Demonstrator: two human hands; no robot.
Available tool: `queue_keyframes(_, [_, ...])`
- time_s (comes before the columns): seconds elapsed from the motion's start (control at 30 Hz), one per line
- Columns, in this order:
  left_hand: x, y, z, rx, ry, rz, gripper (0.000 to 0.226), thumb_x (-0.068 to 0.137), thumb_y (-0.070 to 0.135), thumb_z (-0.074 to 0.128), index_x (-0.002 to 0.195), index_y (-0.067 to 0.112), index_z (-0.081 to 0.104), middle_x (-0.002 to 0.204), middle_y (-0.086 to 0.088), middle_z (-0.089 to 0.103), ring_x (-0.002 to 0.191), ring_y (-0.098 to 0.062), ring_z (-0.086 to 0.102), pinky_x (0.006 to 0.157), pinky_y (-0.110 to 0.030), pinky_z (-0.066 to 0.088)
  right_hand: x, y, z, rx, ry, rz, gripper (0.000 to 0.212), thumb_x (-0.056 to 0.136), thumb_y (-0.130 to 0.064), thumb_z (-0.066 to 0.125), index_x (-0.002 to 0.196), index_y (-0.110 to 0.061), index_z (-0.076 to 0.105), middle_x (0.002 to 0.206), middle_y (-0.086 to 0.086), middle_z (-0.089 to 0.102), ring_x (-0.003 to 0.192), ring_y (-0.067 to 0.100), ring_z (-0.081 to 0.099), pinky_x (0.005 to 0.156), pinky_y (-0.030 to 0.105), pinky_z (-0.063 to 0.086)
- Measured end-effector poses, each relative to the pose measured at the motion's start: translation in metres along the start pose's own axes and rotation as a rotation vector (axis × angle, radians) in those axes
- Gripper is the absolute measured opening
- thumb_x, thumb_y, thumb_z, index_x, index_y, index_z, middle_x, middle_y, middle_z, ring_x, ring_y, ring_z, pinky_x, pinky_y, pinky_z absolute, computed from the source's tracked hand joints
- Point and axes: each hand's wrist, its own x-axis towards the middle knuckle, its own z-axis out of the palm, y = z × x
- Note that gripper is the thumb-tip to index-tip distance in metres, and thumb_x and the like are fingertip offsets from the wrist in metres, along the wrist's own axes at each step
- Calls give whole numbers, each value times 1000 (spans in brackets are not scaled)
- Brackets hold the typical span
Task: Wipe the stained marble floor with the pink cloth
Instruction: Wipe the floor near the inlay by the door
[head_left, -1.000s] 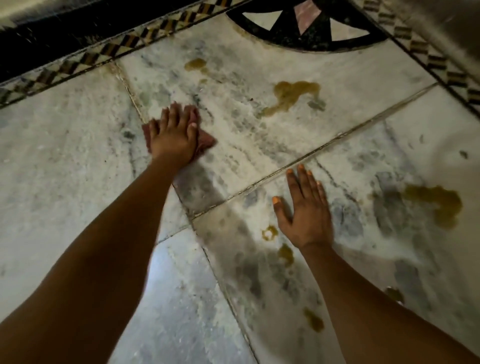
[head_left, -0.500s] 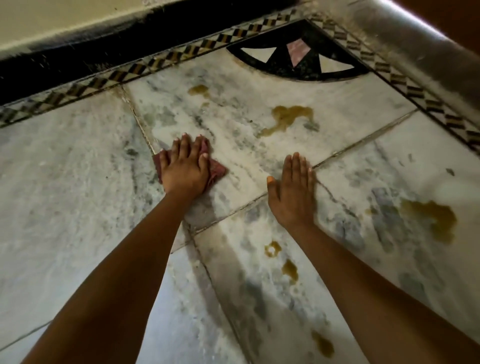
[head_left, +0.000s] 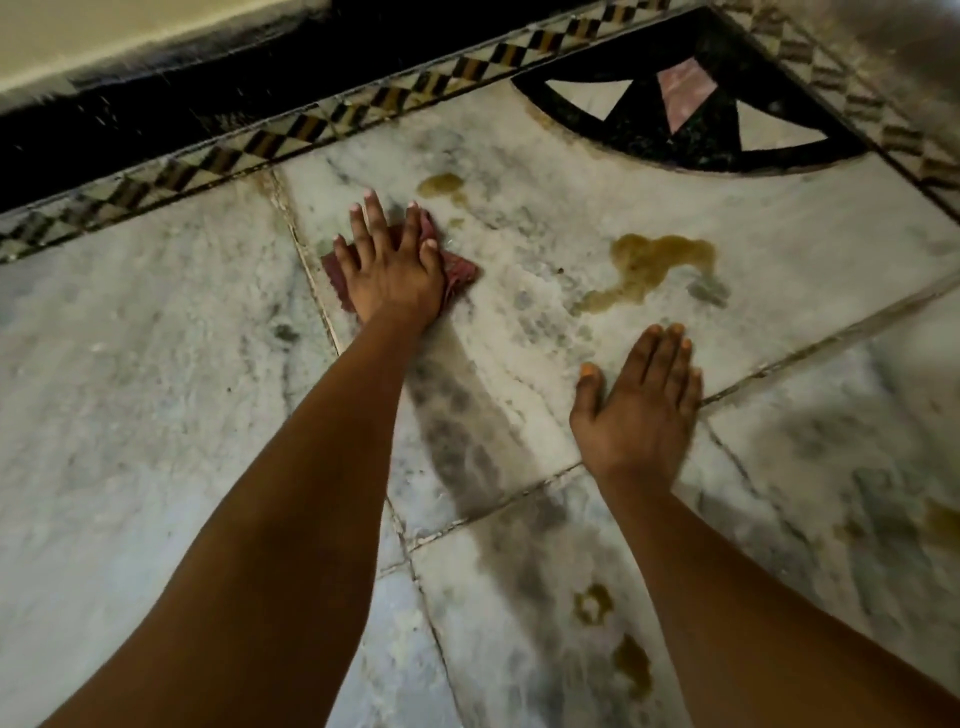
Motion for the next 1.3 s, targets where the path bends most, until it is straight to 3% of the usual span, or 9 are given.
queue_keyframes(0.1, [-5,7,-3,0,36,40,53,97,43,23,148,28,23,155,-15,13,140,-36,14,113,-49,10,1,0,0,-5,-6,5,79,88,-50,15,148,1,16,156,21,14,145,32,13,117,43,6])
queue_keyframes(0.17, [-22,-1,-3,36,54,210,57,94,46,21,146,25,30,140,-18,35,121,-37,35,98,-45,26,1,-1,-1,-3,2,2,78,88,-50,17,148,1,18,155,22,16,144,33,16,117,45,9])
queue_keyframes(0.3, [-42,-39,-3,-4,62,442,62,92,50,23,144,18,34,129,-15,49,108,-34,45,88,-42,28,0,-1,-1,-1,14,21,76,90,-49,20,147,1,20,154,22,19,143,33,18,117,46,12])
queue_keyframes(0.43, [17,-42,-4,-65,183,125,49,96,35,33,140,16,41,136,-16,46,121,-34,41,101,-42,25,0,-1,-1,-3,28,22,76,90,-49,20,147,1,20,154,21,19,144,33,18,117,45,12])
queue_keyframes(0.6, [104,4,-5,-129,49,-83,52,100,36,20,149,20,20,156,-6,19,143,-26,15,115,-43,11,1,1,2,2,36,12,77,89,-51,19,149,-2,16,156,18,14,145,30,14,117,42,6])
queue_keyframes(0.73, [98,54,1,-92,-76,204,55,99,46,14,150,28,9,159,-1,5,146,-21,3,116,-41,2,1,0,3,4,64,15,76,89,-49,21,148,-1,20,155,20,19,143,32,19,116,42,8])
queue_keyframes(0.87, [49,29,7,-4,-57,589,58,93,50,15,149,33,15,158,6,12,146,-17,6,115,-37,2,1,-1,2,-15,70,19,75,90,-48,25,146,1,24,153,22,23,142,34,23,116,44,13])
queue_keyframes(1.1, [113,40,-2,-14,-83,148,52,100,42,16,150,29,9,159,-1,1,146,-22,-4,117,-45,-3,2,-2,1,-7,69,37,75,89,-48,24,147,0,23,154,20,21,143,32,21,116,43,10])
queue_keyframes(1.3, [50,18,3,0,-120,550,57,95,46,12,149,30,12,158,2,9,146,-18,4,115,-36,-2,0,-3,-3,-24,30,45,74,90,-47,24,146,1,24,154,21,22,142,32,22,115,46,15])
